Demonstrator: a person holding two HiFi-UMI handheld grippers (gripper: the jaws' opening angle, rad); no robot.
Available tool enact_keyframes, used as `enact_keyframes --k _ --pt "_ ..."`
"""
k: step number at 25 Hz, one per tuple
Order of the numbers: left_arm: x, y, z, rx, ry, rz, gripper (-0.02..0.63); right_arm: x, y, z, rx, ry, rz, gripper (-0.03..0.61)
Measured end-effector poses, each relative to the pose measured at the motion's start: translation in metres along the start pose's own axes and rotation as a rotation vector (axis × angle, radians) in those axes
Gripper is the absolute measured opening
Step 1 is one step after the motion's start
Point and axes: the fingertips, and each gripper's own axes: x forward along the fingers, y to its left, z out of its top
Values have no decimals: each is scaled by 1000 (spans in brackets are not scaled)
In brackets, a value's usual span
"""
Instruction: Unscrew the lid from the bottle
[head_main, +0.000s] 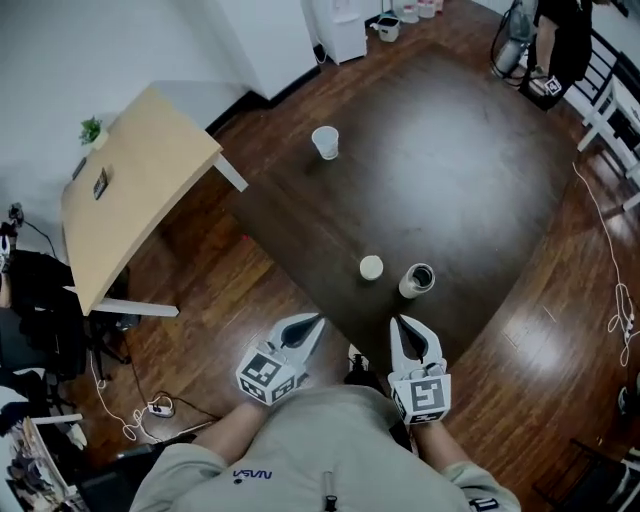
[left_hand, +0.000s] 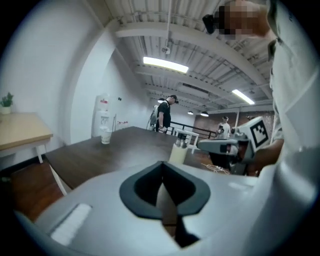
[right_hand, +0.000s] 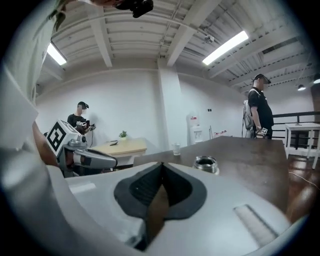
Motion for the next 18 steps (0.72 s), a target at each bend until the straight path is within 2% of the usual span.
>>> enact_keyframes --k 3,7,15,18 --pt "-23 -8 29 64 -89 37 3 2 11 32 -44 -56 35 0" --pt "-67 -17 42 77 -200 100 2 -10 42 51 -80 -96 63 0" --pt "-174 -59 33 102 -326 167 3 -68 153 43 -89 -109 150 0" --pt "-215 -88 16 71 -353 180 2 -105 187 29 -56 -109 153 0"
